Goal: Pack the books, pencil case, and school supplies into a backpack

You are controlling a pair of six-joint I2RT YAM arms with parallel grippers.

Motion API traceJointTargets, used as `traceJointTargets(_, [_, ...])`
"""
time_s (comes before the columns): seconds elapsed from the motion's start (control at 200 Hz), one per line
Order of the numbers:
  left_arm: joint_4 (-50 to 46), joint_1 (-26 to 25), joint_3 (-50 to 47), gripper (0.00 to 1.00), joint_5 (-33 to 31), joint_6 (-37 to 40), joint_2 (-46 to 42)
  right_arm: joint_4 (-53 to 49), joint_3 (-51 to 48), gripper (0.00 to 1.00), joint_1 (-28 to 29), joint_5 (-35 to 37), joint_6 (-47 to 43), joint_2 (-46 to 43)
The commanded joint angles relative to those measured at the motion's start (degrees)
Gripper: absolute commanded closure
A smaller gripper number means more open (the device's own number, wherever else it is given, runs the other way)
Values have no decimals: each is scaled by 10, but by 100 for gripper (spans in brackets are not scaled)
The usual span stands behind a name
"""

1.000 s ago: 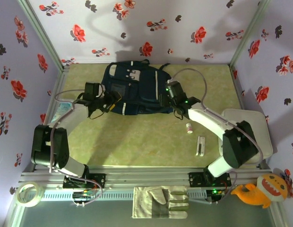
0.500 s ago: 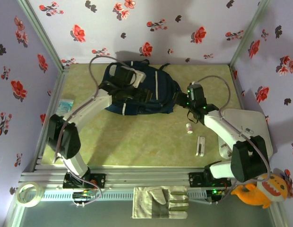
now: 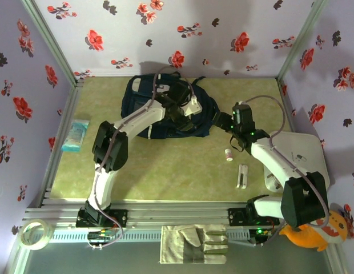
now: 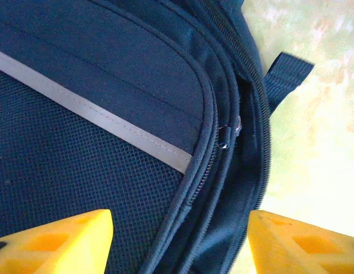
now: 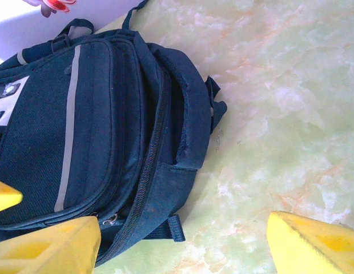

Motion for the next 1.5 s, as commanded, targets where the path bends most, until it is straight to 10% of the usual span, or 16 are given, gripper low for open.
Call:
traceJointTargets(0.0, [-29, -1, 26, 41, -20, 58, 21, 1, -8, 23, -6, 0, 11, -18])
traceJointTargets(0.585, [55, 28, -7, 100, 44, 14, -39, 20, -16, 23, -10, -34, -29, -15])
traceJointTargets(0.975, [169, 92, -152, 100, 170, -96, -182, 60, 21, 32, 33, -142, -136, 41])
traceJointTargets(1.495, [250, 137, -215, 100, 248, -189, -242, 72, 107, 61, 166, -68, -270, 149])
